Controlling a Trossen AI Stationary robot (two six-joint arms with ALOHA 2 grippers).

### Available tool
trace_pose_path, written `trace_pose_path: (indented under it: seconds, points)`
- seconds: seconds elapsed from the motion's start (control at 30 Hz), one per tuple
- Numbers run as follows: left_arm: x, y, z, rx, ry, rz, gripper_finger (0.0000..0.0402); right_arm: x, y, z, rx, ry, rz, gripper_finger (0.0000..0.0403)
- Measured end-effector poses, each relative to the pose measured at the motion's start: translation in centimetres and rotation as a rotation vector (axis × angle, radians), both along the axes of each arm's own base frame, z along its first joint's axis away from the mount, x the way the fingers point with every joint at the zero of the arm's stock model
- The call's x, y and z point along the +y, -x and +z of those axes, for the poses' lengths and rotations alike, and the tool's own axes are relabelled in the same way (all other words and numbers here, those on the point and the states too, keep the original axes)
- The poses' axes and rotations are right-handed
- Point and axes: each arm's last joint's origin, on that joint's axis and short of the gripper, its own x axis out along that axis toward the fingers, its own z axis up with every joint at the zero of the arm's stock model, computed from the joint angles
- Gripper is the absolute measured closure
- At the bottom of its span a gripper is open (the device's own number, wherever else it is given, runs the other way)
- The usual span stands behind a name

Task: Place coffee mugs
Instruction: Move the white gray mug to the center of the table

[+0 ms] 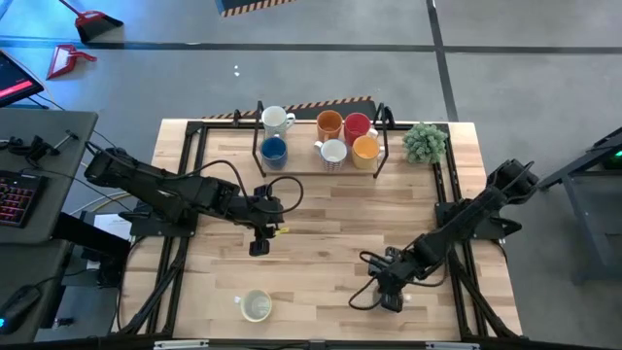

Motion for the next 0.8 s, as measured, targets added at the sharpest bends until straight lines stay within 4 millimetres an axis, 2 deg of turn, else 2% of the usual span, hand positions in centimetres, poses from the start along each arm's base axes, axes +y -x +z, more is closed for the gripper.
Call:
trace_pose_path:
  seconds: [0.07, 0.13, 0.23, 0.33, 0.47, 0.6, 0.8]
  points:
    - [0.0, 0.0, 0.0, 0.0, -0.008, -0.01, 0.0282, 0.0, -0.4, -0.2, -0.034, 0.017, 0.025, 0.0373]
    - [0.0, 0.0, 0.0, -0.001, -0.029, -0.028, 0.0282, 0.3, -0.9, 0.1, -0.119, 0.012, 0.064, 0.0392]
    - [0.1, 0.0, 0.0, -0.004, -0.059, -0.036, 0.0282, 0.1, -1.9, 1.4, -0.183, -0.002, 0.079, 0.0398]
    - [0.1, 0.0, 0.0, -0.007, -0.084, -0.035, 0.0282, -0.7, -2.8, 2.9, -0.193, 0.063, 0.066, 0.04]
    - [0.1, 0.0, 0.0, -0.005, -0.101, -0.051, 0.0282, -1.6, -4.5, 6.3, -0.261, 0.153, 0.071, 0.0401]
    - [0.1, 0.2, -0.1, 0.009, -0.107, -0.056, 0.0282, -3.8, -5.0, 9.1, -0.188, 0.278, 0.105, 0.0402]
    - [0.2, 2.1, 0.7, 0.043, -0.187, -0.081, 0.0282, -7.7, -5.9, 13.6, -0.135, 0.366, 0.063, 0.0402]
